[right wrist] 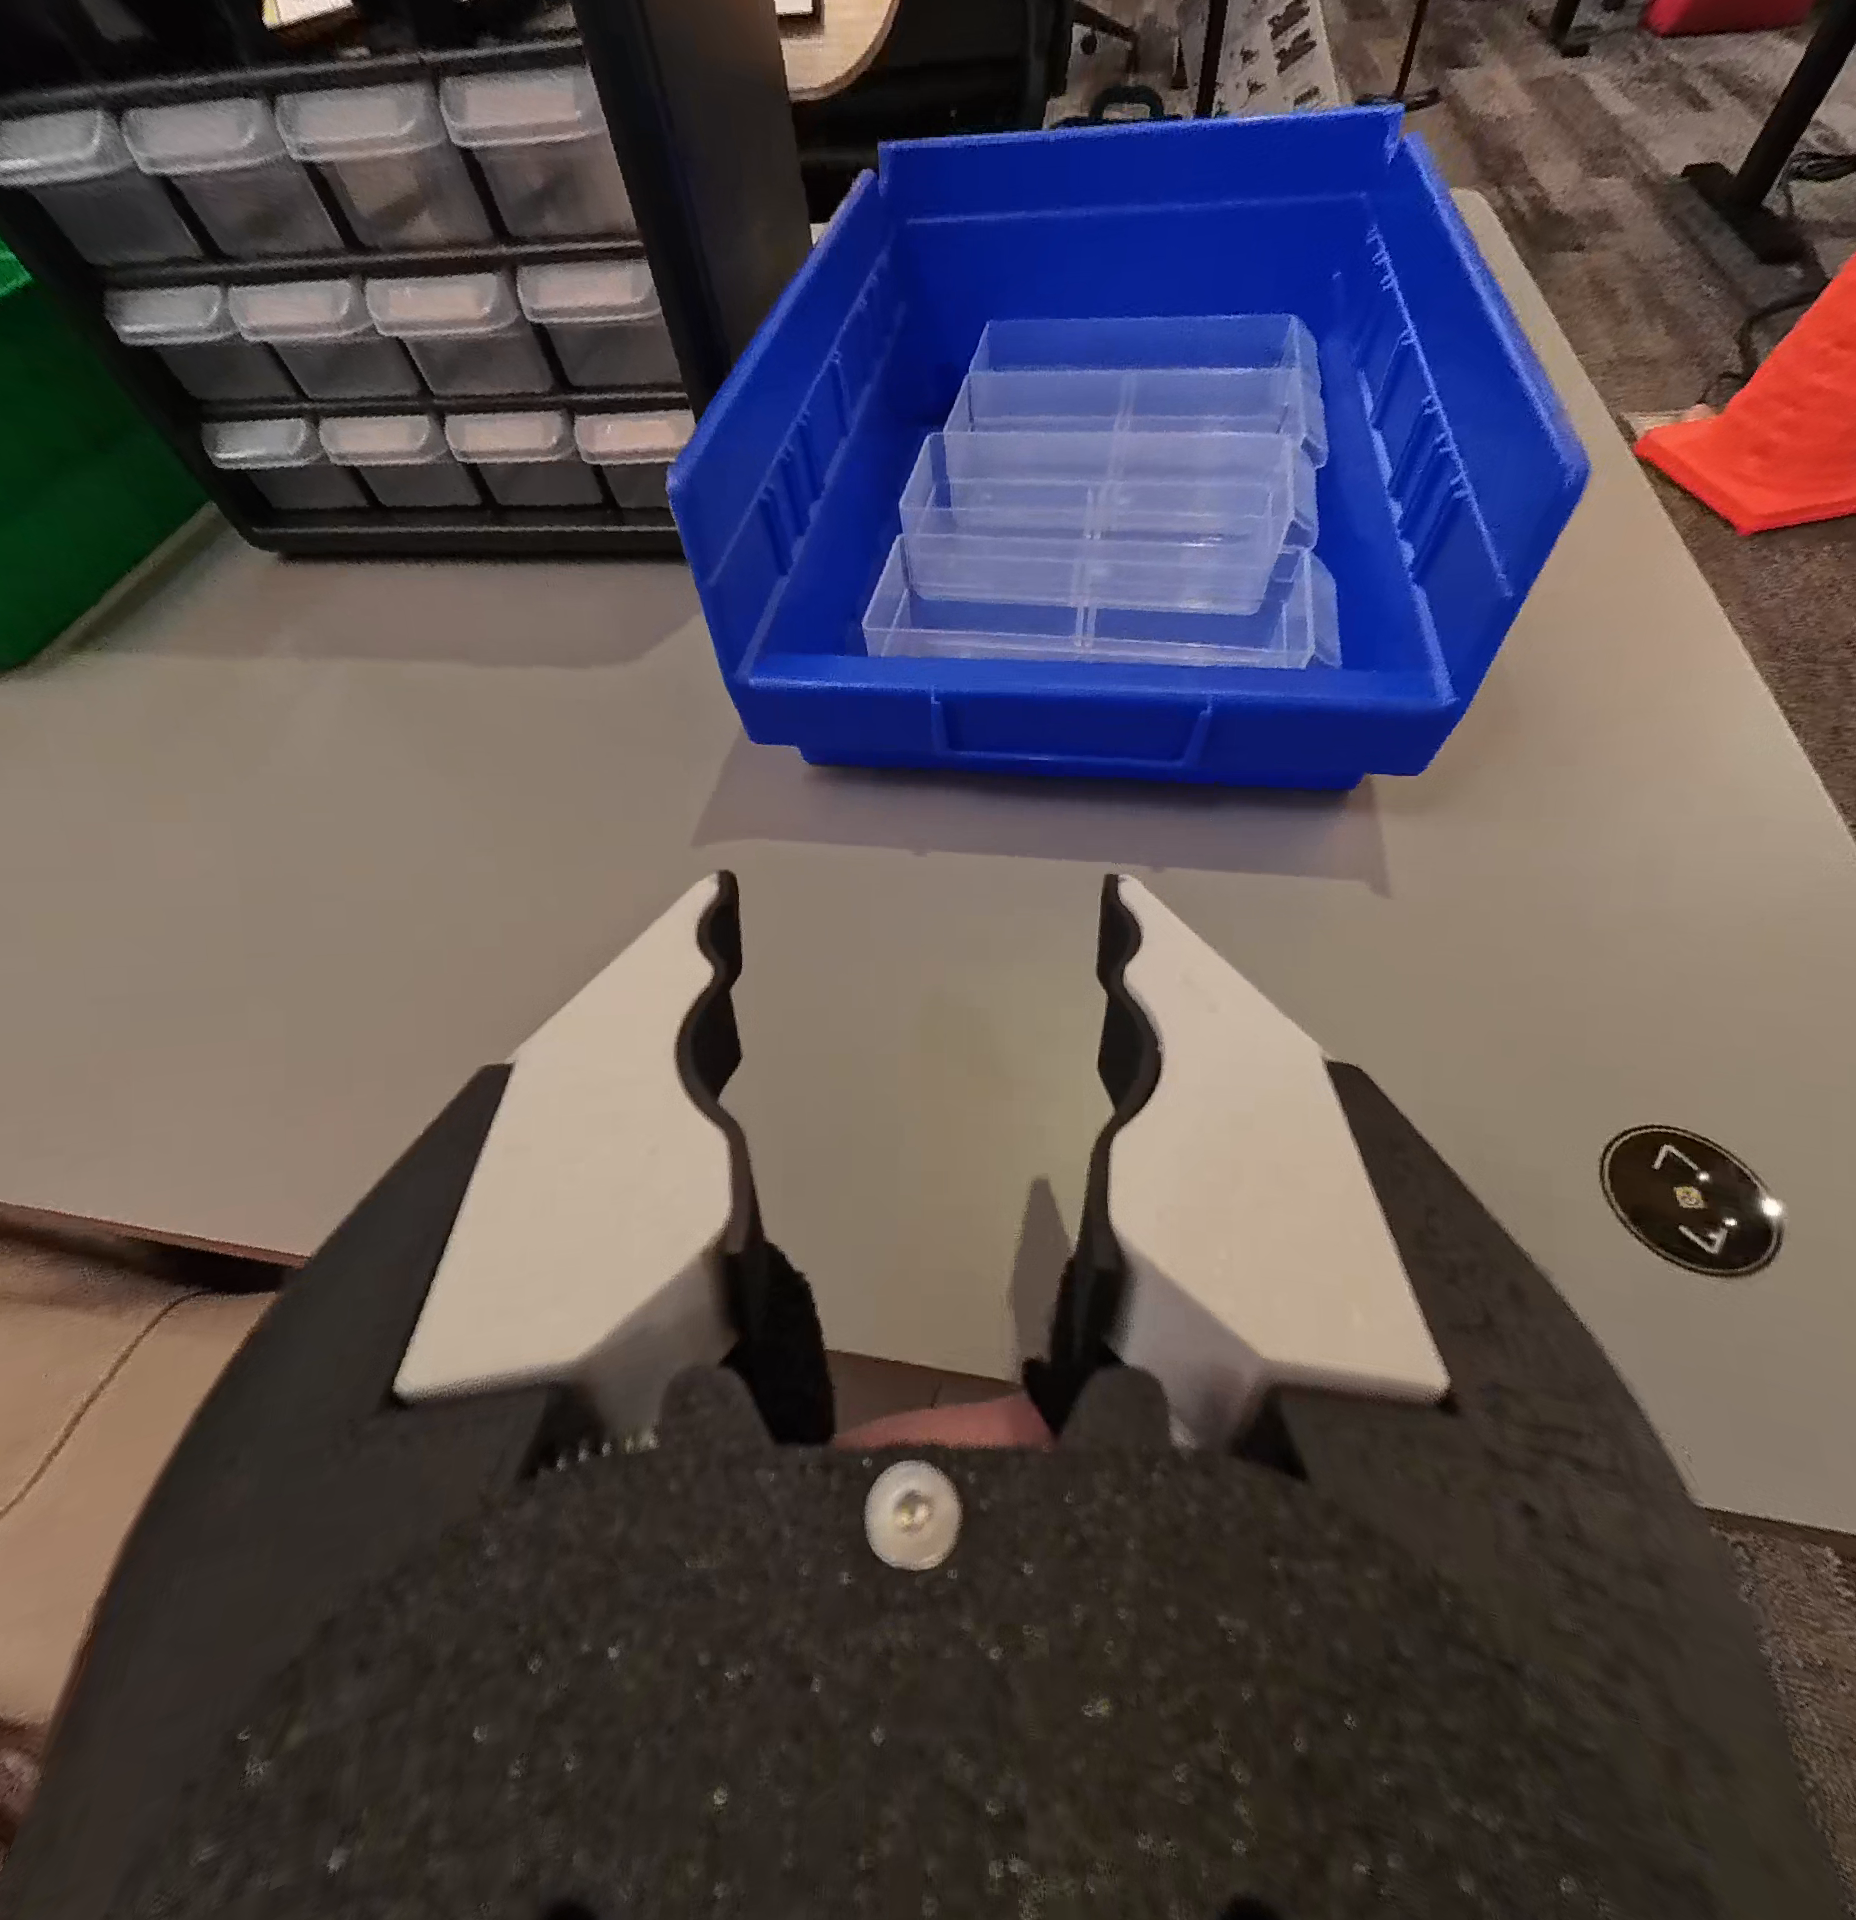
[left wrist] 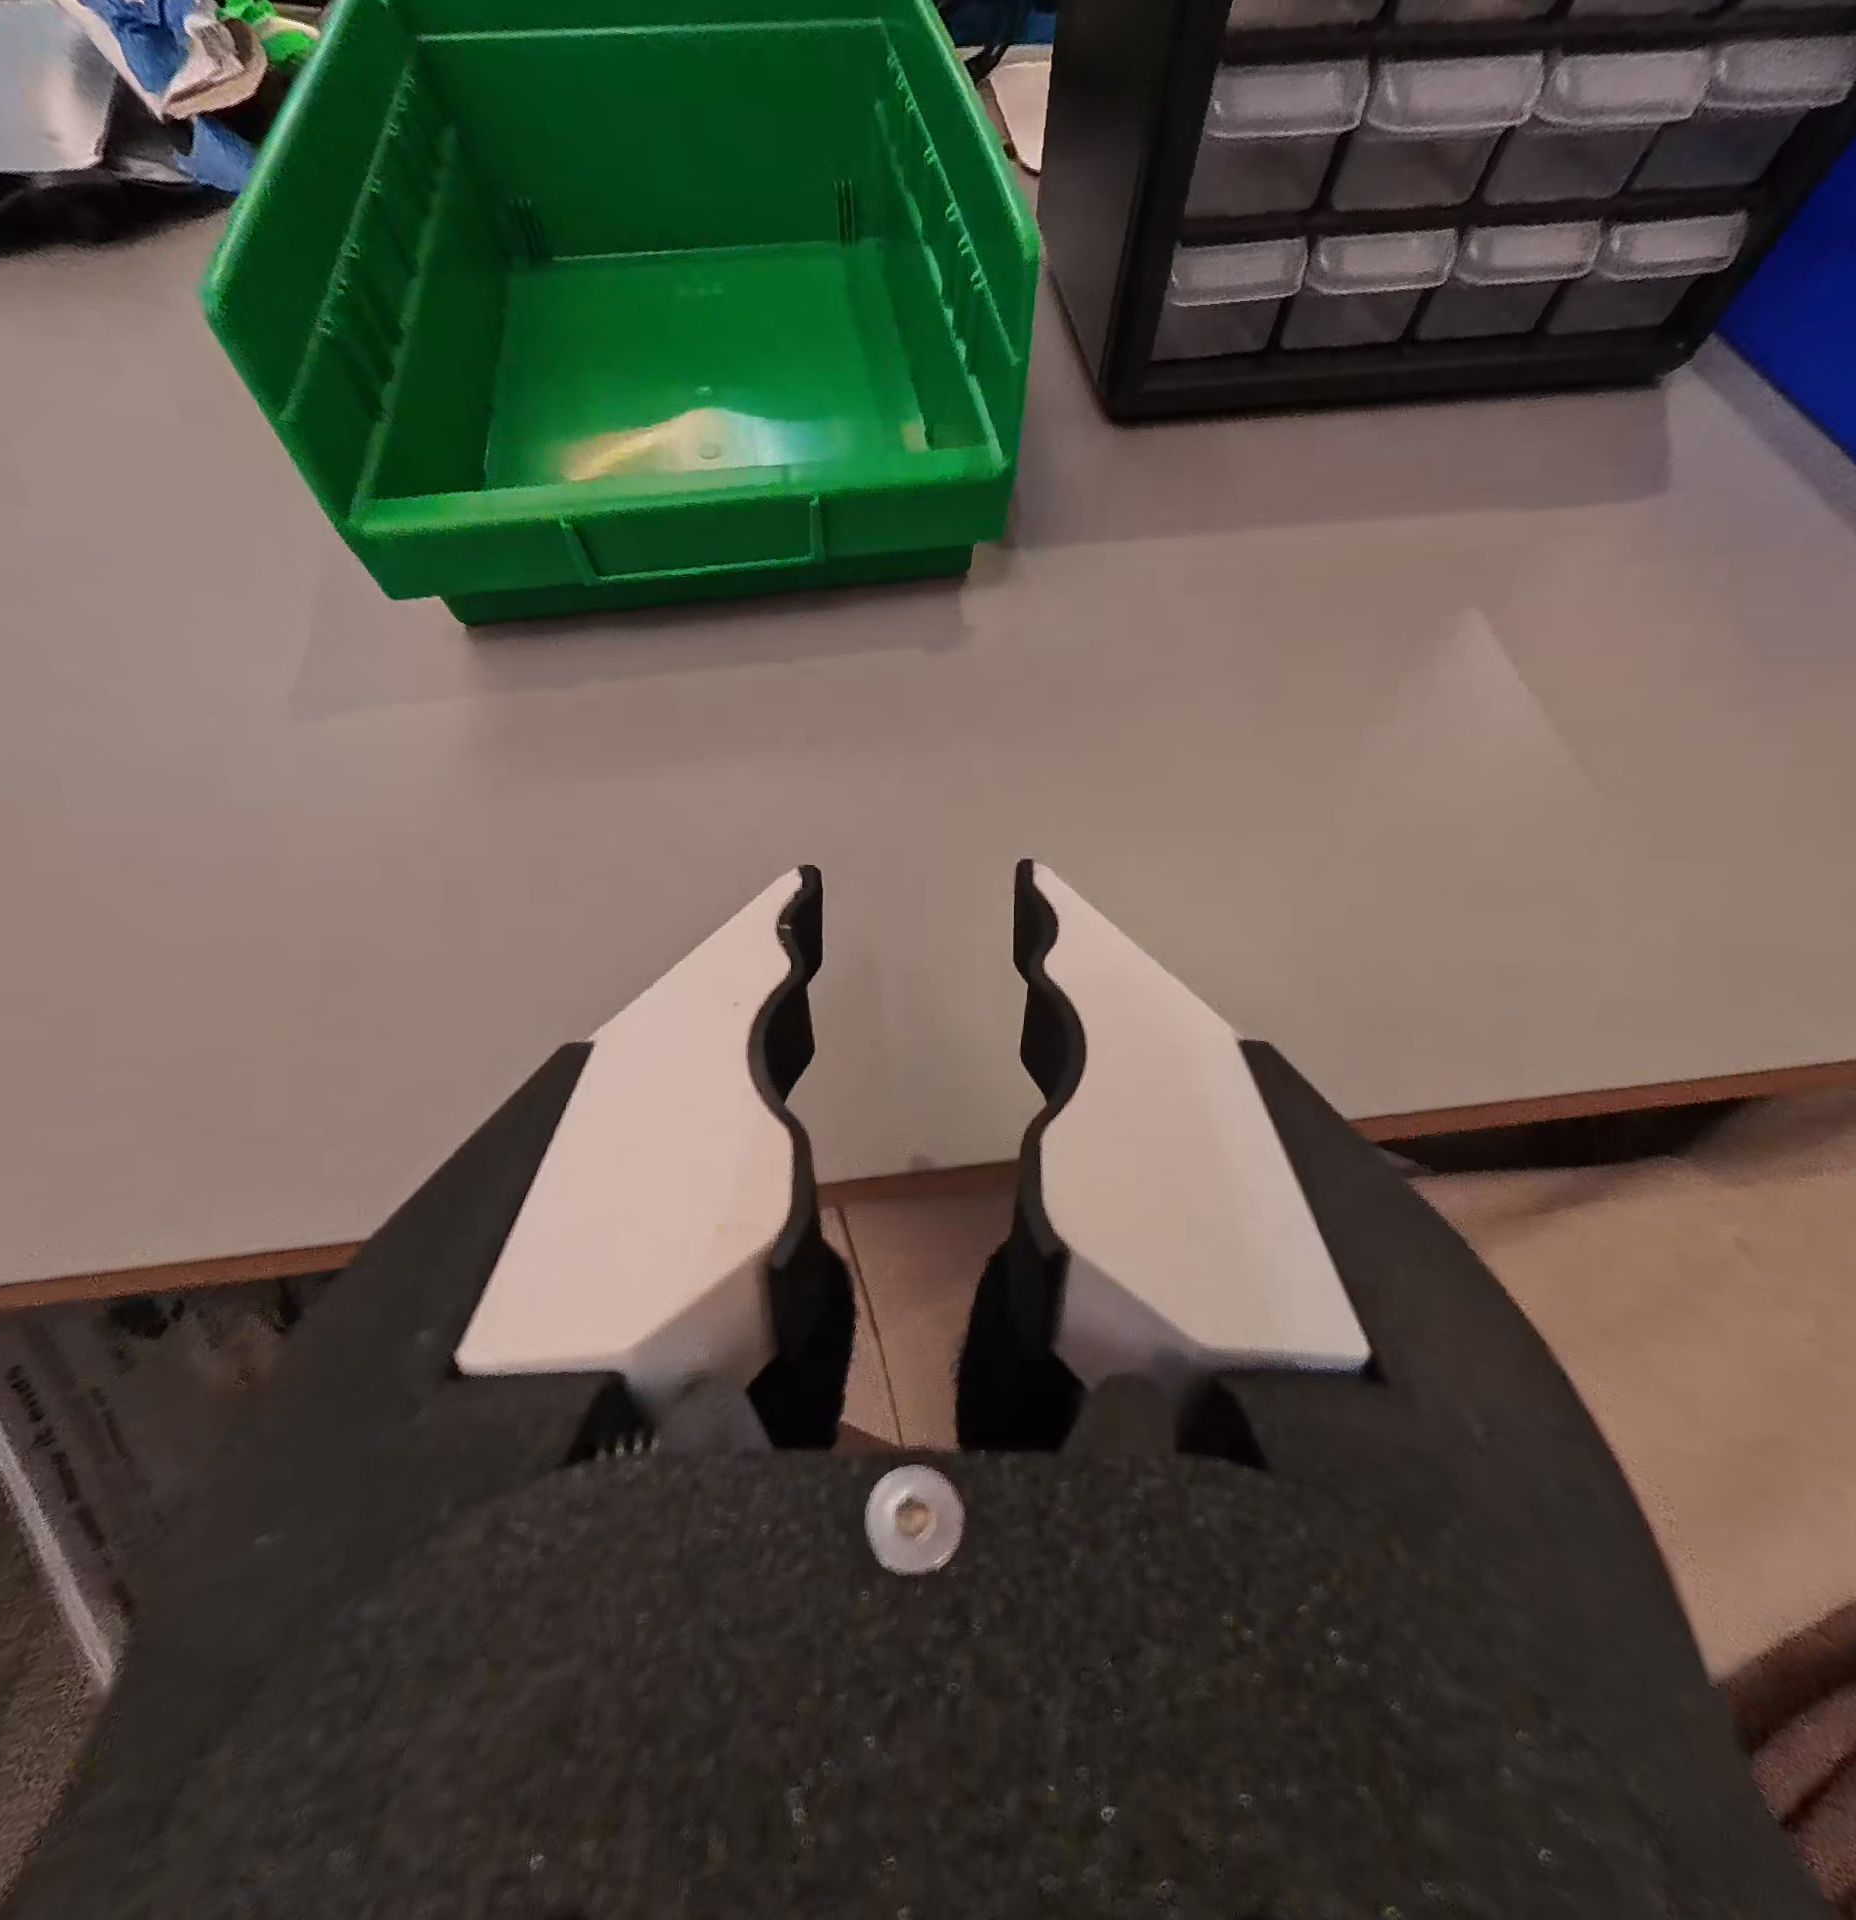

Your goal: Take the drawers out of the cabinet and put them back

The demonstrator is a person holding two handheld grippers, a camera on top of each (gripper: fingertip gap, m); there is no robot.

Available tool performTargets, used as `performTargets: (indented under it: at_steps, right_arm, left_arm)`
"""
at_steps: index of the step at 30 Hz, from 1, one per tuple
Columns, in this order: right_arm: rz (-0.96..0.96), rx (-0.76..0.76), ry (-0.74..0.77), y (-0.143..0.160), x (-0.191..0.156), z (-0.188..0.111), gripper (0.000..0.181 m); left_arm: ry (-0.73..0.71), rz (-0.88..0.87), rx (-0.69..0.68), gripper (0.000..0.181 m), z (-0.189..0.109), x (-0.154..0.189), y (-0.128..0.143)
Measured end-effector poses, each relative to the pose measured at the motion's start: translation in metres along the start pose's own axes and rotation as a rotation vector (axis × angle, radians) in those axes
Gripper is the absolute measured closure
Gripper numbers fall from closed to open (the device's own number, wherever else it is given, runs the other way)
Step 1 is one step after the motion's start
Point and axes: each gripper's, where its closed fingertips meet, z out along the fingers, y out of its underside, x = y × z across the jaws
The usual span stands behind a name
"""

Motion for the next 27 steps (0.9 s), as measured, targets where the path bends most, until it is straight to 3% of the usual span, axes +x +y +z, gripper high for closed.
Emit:
performTargets:
  at_steps: [4, 7, 12, 15, 18, 20, 24, 26, 27]
  right_arm:
    - [0.019, 0.014, -0.004, -0.001, -0.001, -0.004, 0.113]
    - [-0.003, 0.003, 0.025, 0.001, 0.006, -0.004, 0.113]
    - [0.004, 0.029, 0.036, -0.004, 0.012, -0.009, 0.113]
    - [0.013, 0.037, 0.037, -0.005, 0.015, -0.012, 0.113]
    - [0.026, 0.044, 0.043, -0.005, 0.020, -0.016, 0.113]
    - [0.041, 0.049, 0.044, -0.004, 0.023, -0.019, 0.113]
    - [0.074, 0.050, 0.046, -0.001, 0.029, -0.026, 0.113]
    - [0.091, 0.050, 0.047, 0.000, 0.032, -0.029, 0.113]
    - [0.099, 0.051, 0.047, 0.001, 0.033, -0.030, 0.113]
  left_arm:
    - [0.048, -0.042, -0.003, 0.146, 0.014, 0.013, -0.003]
    - [0.149, -0.041, -0.007, 0.142, 0.031, 0.062, -0.013]
    - [0.509, -0.013, -0.014, 0.125, 0.067, 0.234, -0.051]
    - [0.534, 0.149, 0.045, 0.114, 0.097, 0.317, -0.076]
    - [0.603, 0.188, 0.053, 0.110, 0.125, 0.385, -0.090]
    - [0.575, 0.200, 0.034, 0.111, 0.149, 0.407, -0.090]
    - [0.478, 0.112, 0.022, 0.130, 0.185, 0.405, -0.095]
    - [0.489, 0.093, 0.003, 0.163, 0.190, 0.404, -0.092]
    - [0.509, 0.105, 0.010, 0.162, 0.190, 0.404, -0.093]
